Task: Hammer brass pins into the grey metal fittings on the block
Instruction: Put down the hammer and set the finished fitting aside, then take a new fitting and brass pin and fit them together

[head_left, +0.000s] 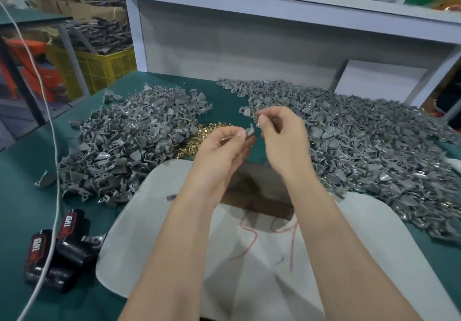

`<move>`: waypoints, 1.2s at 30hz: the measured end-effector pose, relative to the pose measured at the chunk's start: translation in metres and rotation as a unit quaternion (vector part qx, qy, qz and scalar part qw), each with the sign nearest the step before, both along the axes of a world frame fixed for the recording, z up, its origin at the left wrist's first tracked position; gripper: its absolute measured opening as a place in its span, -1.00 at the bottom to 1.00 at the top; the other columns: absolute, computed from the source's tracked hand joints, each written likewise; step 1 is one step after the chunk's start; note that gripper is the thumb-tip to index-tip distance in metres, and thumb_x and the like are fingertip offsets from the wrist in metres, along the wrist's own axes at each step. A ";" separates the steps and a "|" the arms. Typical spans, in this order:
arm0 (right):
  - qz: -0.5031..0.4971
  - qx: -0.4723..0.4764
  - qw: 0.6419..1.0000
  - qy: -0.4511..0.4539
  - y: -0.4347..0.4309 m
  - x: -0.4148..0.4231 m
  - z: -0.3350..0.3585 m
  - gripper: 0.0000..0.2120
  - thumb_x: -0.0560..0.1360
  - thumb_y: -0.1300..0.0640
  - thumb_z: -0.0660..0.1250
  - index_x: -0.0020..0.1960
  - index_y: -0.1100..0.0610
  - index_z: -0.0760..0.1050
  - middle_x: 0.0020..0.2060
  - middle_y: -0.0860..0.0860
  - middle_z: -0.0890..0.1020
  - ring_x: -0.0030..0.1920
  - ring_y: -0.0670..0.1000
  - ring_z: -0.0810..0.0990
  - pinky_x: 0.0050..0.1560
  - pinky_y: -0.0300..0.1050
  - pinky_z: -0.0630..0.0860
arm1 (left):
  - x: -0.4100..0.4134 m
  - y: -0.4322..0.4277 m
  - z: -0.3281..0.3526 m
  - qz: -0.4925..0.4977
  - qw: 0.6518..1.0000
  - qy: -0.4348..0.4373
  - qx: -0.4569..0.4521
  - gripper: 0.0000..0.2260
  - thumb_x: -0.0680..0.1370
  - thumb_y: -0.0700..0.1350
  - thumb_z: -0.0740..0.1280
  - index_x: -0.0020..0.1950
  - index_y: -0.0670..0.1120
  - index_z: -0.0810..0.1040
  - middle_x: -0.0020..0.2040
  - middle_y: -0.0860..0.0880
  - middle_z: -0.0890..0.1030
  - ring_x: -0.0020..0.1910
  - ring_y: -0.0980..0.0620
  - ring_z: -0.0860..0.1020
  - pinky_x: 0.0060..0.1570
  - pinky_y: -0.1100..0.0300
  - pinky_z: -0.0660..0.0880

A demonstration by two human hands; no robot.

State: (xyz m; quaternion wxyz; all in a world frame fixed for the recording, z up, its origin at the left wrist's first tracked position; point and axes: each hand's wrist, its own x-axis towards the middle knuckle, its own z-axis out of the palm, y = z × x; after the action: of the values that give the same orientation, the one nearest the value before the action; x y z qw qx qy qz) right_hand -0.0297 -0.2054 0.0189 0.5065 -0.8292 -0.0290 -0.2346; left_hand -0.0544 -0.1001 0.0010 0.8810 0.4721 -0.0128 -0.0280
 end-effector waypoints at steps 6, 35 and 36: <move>-0.041 -0.140 0.989 -0.019 -0.017 -0.025 -0.021 -0.88 0.54 0.23 0.27 0.00 0.18 0.58 -0.08 0.10 0.60 -0.06 0.06 0.54 0.03 -0.14 0.43 | -0.006 -0.002 0.000 -0.049 0.997 -0.003 0.054 -0.97 0.59 -0.23 0.26 -0.04 -0.14 0.48 -0.06 -0.09 0.69 0.02 0.03 0.66 0.06 0.23 0.57; 0.014 -0.088 0.994 0.068 -0.030 -0.027 -0.032 -0.92 0.47 0.24 0.37 -0.14 0.11 0.62 -0.19 0.00 0.64 -0.17 -0.03 0.59 0.02 -0.15 0.50 | -0.002 -0.005 -0.018 0.078 0.744 -0.117 0.653 -0.89 0.53 -0.12 0.34 -0.02 0.02 0.65 -0.04 0.02 0.67 0.07 -0.07 0.57 0.10 -0.01 0.49; 0.010 -0.126 0.990 0.058 -0.028 -0.028 -0.034 -0.93 0.47 0.22 0.38 -0.12 0.11 0.64 -0.17 -0.02 0.61 -0.17 -0.06 0.54 0.00 -0.22 0.45 | -0.002 -0.005 -0.018 0.077 0.746 -0.117 0.651 -0.89 0.53 -0.12 0.34 -0.02 0.01 0.66 -0.04 0.01 0.67 0.06 -0.08 0.57 0.10 -0.01 0.49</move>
State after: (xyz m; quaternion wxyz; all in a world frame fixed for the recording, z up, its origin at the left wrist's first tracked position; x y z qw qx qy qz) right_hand -0.0577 -0.2337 -0.0149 0.4012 -0.8984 -0.0374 -0.1751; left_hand -0.0564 -0.1055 -0.0170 0.3503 0.9301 -0.0583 0.0942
